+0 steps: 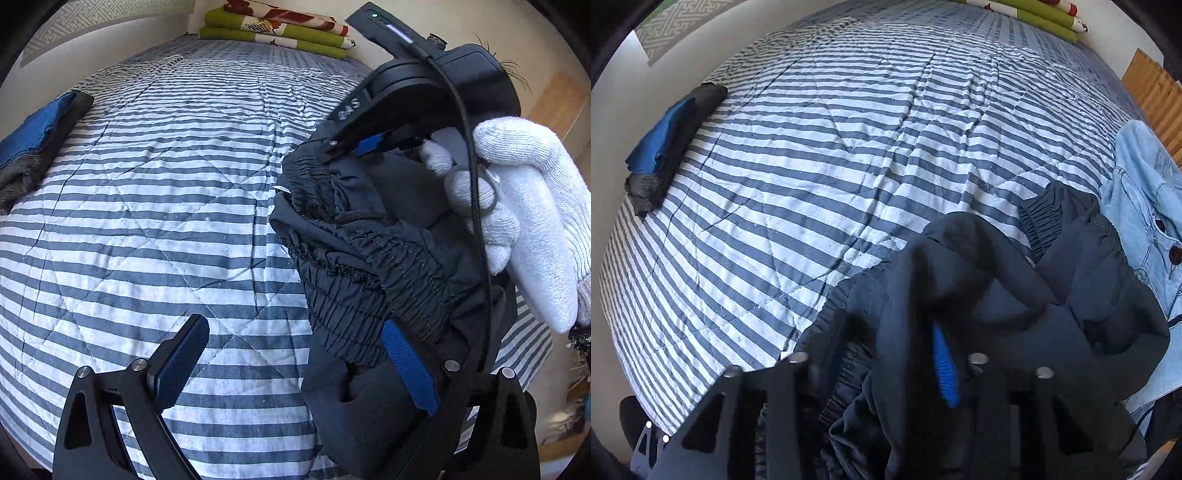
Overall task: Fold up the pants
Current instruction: 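Lift the navy pants with the left tool while the right tool holds the waistband, then lower the navy pants onto the bed cover and open both tools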
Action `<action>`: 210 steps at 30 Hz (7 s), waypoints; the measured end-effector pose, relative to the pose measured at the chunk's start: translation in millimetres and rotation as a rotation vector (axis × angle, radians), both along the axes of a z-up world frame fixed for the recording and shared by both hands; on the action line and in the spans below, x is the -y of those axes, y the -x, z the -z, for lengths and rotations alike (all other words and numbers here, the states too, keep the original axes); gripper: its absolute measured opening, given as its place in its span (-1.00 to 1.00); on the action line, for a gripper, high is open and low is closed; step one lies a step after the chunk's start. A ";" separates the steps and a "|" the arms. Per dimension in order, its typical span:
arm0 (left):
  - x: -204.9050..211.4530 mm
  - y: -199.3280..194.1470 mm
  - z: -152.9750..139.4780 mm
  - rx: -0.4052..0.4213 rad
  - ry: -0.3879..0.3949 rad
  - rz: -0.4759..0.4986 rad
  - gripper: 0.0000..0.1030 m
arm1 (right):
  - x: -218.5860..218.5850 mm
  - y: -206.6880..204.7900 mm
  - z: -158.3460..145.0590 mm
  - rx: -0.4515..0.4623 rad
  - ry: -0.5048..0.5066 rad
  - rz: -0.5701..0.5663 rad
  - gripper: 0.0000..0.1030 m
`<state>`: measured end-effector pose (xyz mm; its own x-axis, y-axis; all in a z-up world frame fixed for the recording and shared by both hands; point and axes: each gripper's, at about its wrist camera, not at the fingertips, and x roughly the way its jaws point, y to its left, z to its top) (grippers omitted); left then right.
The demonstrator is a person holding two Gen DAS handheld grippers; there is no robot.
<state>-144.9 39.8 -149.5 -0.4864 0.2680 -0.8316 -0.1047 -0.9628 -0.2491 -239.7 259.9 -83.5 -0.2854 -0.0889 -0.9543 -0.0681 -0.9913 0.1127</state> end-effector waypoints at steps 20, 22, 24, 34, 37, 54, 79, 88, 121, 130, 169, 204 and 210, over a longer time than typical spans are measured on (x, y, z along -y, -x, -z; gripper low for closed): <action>-23.1 50.0 -14.4 -0.002 -0.045 0.035 0.88 | -192.0 -171.6 -56.8 -0.222 0.184 0.299 -0.97; -37.6 59.1 -2.7 0.034 -0.064 0.034 0.81 | -199.0 -185.8 -56.0 -0.233 0.196 0.316 -0.97; -59.7 60.5 2.9 0.056 -0.098 0.080 0.74 | -208.0 -201.2 -55.1 -0.240 0.175 0.351 -0.97; -144.4 36.0 22.3 0.091 -0.036 0.252 0.15 | -230.1 -225.9 -62.7 -0.185 0.031 0.390 -0.59; -148.1 32.8 18.1 0.089 -0.047 0.260 -0.09 | -224.5 -219.5 -89.6 -0.270 0.006 0.374 -0.01; -124.7 53.2 -29.5 -0.036 -0.021 0.252 0.33 | -232.7 -175.8 -49.7 -0.108 -0.187 0.288 -0.80; -153.8 35.9 -25.7 -0.068 -0.067 0.349 0.49 | -201.3 -211.0 -143.8 -0.418 -0.286 0.262 -0.89; -178.9 7.1 -26.4 -0.109 -0.043 0.591 0.49 | -201.0 -213.2 -148.5 -0.411 -0.245 0.281 -0.89; 148.0 -55.2 -33.2 -0.027 0.127 0.147 -0.45 | 151.4 49.1 -80.5 -0.303 -0.298 -0.165 -0.89; 181.4 -35.6 22.3 0.080 -0.066 0.021 0.45 | 136.3 79.7 -41.5 -0.194 -0.348 -0.105 -0.89; 346.0 -58.2 2.0 0.043 -0.062 -0.320 0.31 | 351.6 192.2 -110.7 -0.257 -0.154 -0.311 -0.06; 103.2 -66.1 -60.1 0.093 0.136 0.001 -0.18 | -124.2 -158.9 18.1 -0.162 0.321 0.503 0.10; 105.3 -55.8 -45.9 0.134 0.170 -0.074 -0.18 | -91.9 -134.5 35.7 -0.072 0.366 0.386 -0.91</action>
<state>-89.2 -65.5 -103.6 -0.3819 0.0859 -0.9202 -0.0092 -0.9960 -0.0891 -105.2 351.7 -119.2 -0.4270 -0.2881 -0.8571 -0.3992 -0.7904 0.4646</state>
